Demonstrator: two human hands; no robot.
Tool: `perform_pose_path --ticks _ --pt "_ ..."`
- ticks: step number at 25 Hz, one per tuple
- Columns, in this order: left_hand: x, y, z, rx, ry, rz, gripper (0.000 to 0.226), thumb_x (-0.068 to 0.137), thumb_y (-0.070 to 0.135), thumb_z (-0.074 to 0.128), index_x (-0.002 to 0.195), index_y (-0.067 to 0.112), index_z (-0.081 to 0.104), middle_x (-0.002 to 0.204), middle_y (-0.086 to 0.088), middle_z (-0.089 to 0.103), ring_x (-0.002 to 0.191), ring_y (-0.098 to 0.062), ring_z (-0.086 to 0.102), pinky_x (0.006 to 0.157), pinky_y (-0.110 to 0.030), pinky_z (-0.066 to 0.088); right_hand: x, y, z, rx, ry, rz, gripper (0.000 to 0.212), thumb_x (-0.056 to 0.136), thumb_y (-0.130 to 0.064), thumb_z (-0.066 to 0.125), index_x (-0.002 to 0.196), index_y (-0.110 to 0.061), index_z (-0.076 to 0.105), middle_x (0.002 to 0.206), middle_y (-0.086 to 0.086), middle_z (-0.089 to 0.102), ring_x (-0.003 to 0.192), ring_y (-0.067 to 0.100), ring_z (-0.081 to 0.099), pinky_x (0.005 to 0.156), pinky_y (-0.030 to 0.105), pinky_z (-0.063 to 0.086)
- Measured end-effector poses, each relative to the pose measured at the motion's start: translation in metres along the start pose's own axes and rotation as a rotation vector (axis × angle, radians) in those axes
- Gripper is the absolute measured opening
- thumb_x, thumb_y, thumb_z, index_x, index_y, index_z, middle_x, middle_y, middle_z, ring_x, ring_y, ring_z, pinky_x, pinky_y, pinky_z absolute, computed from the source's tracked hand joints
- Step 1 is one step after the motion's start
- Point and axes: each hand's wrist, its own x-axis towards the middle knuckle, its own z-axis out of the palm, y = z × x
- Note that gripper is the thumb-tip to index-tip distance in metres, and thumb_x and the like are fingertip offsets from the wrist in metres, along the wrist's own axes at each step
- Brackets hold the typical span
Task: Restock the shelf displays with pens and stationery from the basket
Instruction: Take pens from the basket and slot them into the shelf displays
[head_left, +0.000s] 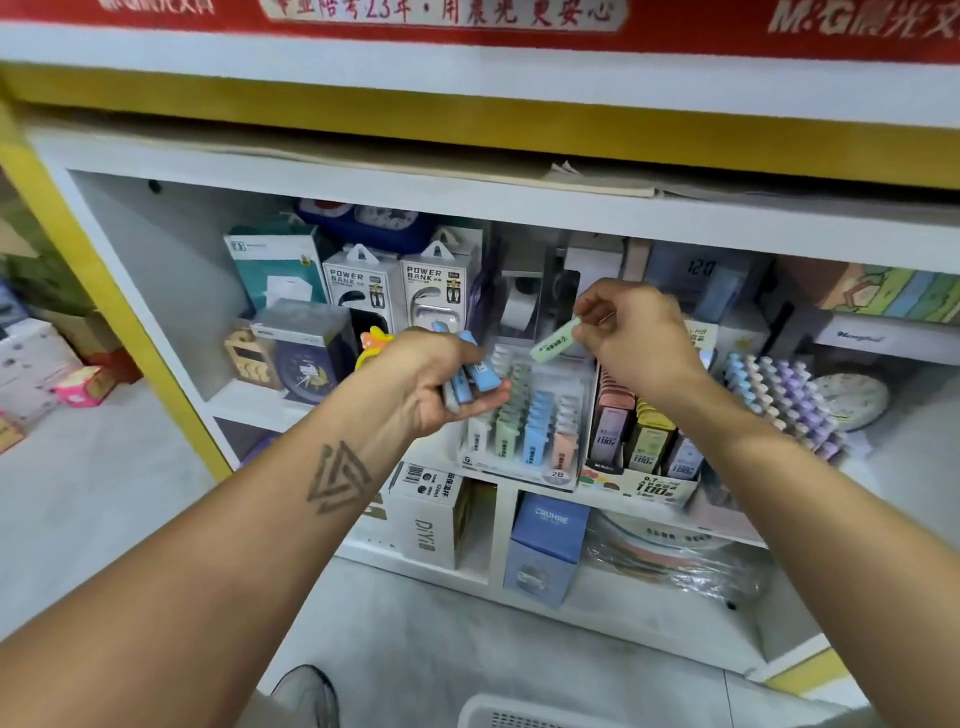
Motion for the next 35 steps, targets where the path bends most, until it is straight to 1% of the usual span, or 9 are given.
perform_pose_path --ticks 3,6,11,16,23,27,29,32,35 --pt "0.001 -0.001 -0.003 -0.017 0.016 0.004 0.009 0.099 -0.003 0.049 0.093 0.004 0.048 0.088 -0.020 0.059 0.071 -0.033 0.066 0.075 -0.046 0.056 0.002 0.001 0.015 -0.203 0.001 -0.086 0.013 0.093 -0.009 0.064 0.104 -0.014 0.064 0.092 0.010 0.069 0.086 0.030 0.065 0.078 0.041 0.057" --pt "0.003 0.000 -0.004 -0.009 0.011 0.000 0.009 0.099 -0.004 0.047 0.096 0.004 0.048 0.092 -0.021 0.058 0.073 -0.034 0.065 0.065 -0.044 0.057 0.007 -0.001 0.034 -0.358 -0.033 -0.099 0.012 0.091 -0.004 0.058 0.098 -0.013 0.061 0.087 0.015 0.065 0.082 0.037 0.062 0.072 0.045 0.056" --pt "0.008 0.002 -0.005 0.005 -0.013 -0.029 0.009 0.099 -0.005 0.046 0.094 0.003 0.047 0.091 -0.023 0.057 0.073 -0.035 0.065 0.058 -0.044 0.055 0.018 -0.004 0.060 -0.378 -0.164 -0.091 0.016 0.089 -0.002 0.060 0.092 -0.016 0.063 0.087 0.013 0.065 0.081 0.034 0.062 0.073 0.042 0.056" --pt "0.008 0.002 -0.008 -0.011 -0.005 -0.027 0.015 0.098 -0.007 0.047 0.110 0.002 0.047 0.096 -0.024 0.057 0.075 -0.037 0.064 0.058 -0.045 0.056 0.021 -0.007 0.064 -0.417 -0.238 -0.075 0.019 0.087 0.002 0.060 0.091 -0.016 0.066 0.090 0.011 0.064 0.082 0.030 0.061 0.073 0.036 0.053" --pt "0.004 -0.001 -0.004 0.024 -0.012 -0.023 0.035 0.096 -0.010 0.047 0.129 0.002 0.046 0.124 -0.030 0.057 0.094 -0.042 0.065 0.073 -0.048 0.057 0.023 -0.017 0.060 -0.521 -0.345 -0.051 0.023 0.090 0.001 0.059 0.106 -0.011 0.069 0.103 0.014 0.067 0.094 0.031 0.065 0.088 0.040 0.056" --pt "0.005 -0.002 -0.001 0.040 -0.013 -0.016 0.034 0.096 -0.011 0.047 0.127 0.001 0.047 0.121 -0.029 0.057 0.092 -0.040 0.065 0.074 -0.048 0.056 0.017 -0.014 0.062 -0.511 -0.406 -0.087 0.028 0.091 0.000 0.060 0.115 -0.009 0.069 0.109 0.015 0.067 0.097 0.031 0.065 0.089 0.042 0.056" --pt "0.005 -0.004 0.001 0.068 -0.035 -0.021 0.025 0.096 -0.012 0.047 0.116 0.001 0.051 0.107 -0.026 0.060 0.085 -0.037 0.066 0.075 -0.047 0.056 0.015 -0.012 0.060 -0.522 -0.409 -0.103 0.027 0.092 -0.004 0.061 0.116 -0.012 0.068 0.112 0.012 0.068 0.098 0.029 0.065 0.088 0.041 0.056" --pt "0.004 -0.006 0.004 0.107 -0.048 -0.008 0.018 0.094 -0.013 0.049 0.090 0.004 0.054 0.086 -0.020 0.062 0.072 -0.032 0.065 0.068 -0.045 0.057 0.016 -0.016 0.047 -0.168 -0.228 0.022 0.025 0.099 -0.014 0.057 0.120 -0.016 0.070 0.112 0.006 0.072 0.096 0.022 0.067 0.085 0.031 0.054" --pt "0.002 -0.009 0.008 0.160 -0.044 0.025 0.019 0.092 -0.013 0.055 0.089 0.006 0.054 0.086 -0.019 0.063 0.071 -0.031 0.066 0.062 -0.047 0.057 0.009 -0.025 0.026 0.516 -0.301 0.262 0.018 0.099 -0.024 0.062 0.107 -0.013 0.073 0.088 0.012 0.075 0.068 0.015 0.066 0.061 0.026 0.051"
